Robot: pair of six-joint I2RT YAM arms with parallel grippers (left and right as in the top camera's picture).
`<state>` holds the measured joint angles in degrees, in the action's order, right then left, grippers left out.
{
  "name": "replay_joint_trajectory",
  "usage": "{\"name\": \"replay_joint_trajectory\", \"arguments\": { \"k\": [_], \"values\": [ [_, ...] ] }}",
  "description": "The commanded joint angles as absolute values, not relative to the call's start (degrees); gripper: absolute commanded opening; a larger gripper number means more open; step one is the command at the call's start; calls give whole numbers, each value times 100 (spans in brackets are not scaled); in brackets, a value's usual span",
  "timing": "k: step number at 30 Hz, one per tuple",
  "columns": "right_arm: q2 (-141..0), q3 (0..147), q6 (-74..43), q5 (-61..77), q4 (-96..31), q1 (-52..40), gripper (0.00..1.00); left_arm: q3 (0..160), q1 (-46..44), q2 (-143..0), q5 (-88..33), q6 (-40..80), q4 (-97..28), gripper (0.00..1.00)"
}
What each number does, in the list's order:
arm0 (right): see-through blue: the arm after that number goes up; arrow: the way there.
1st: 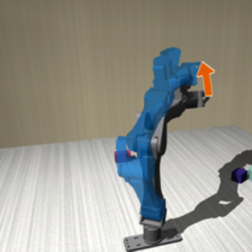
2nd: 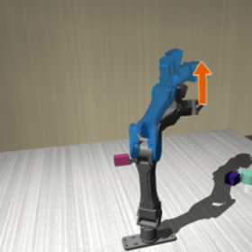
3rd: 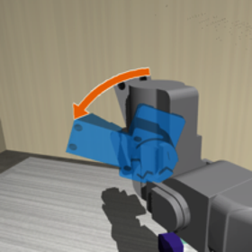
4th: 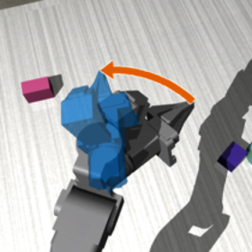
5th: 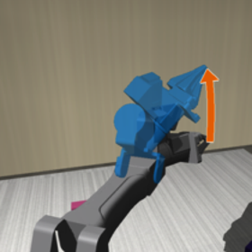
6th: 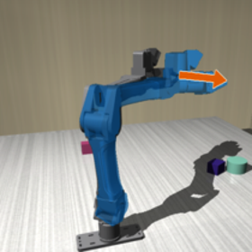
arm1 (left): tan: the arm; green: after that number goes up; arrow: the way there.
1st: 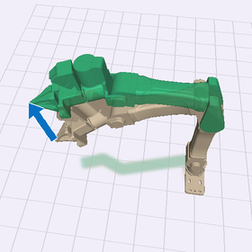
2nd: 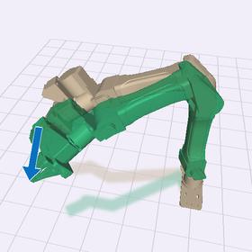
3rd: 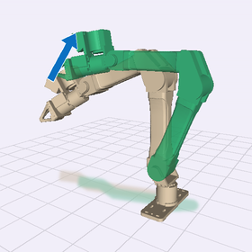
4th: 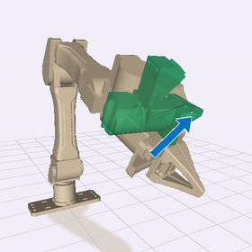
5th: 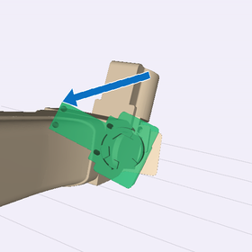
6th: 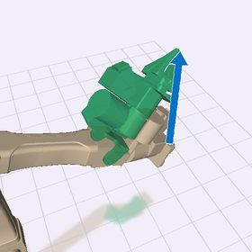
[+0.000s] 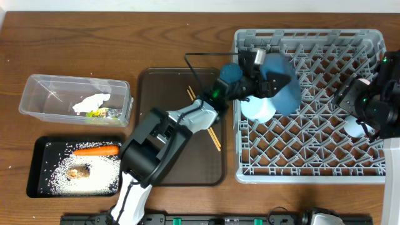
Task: Sort waste into correct bins and load items into the dishwasher rack
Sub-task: 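Lower blue plate into rack with left gripper and release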
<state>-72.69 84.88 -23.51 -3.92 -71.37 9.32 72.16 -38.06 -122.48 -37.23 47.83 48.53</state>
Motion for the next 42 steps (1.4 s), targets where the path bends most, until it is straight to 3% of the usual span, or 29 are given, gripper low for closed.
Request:
{"name": "replay_joint_trajectory", "arguments": {
  "k": [1,7,9,12,21,33,42],
  "values": [
    [-7225,8512,-2370,-473,-7150,985,73,7301,-3629,-12269,-3839,4456,4700,72],
    [-7227,8512,-2368,-473,-7140,985,73,7301,-3468,-12267,-3916,4283,4497,79],
    [-7227,8512,-2368,-475,-7140,985,73,7301,-3422,-12256,-4012,4215,4475,91],
    [-7225,8512,-2353,-475,-7140,985,73,7301,-3350,-12164,-4010,4023,4178,99],
    [-7227,8512,-2353,-473,-7137,985,73,7301,-3148,-11286,-3420,2722,2156,98],
    [-7227,8512,-2353,-471,-7137,985,73,7301,-3092,-9985,-2639,1885,213,98],
    [-7227,8510,-1441,250,-7140,967,72,7301,-2746,-9441,-1584,1887,-2635,98]
  ]
}}
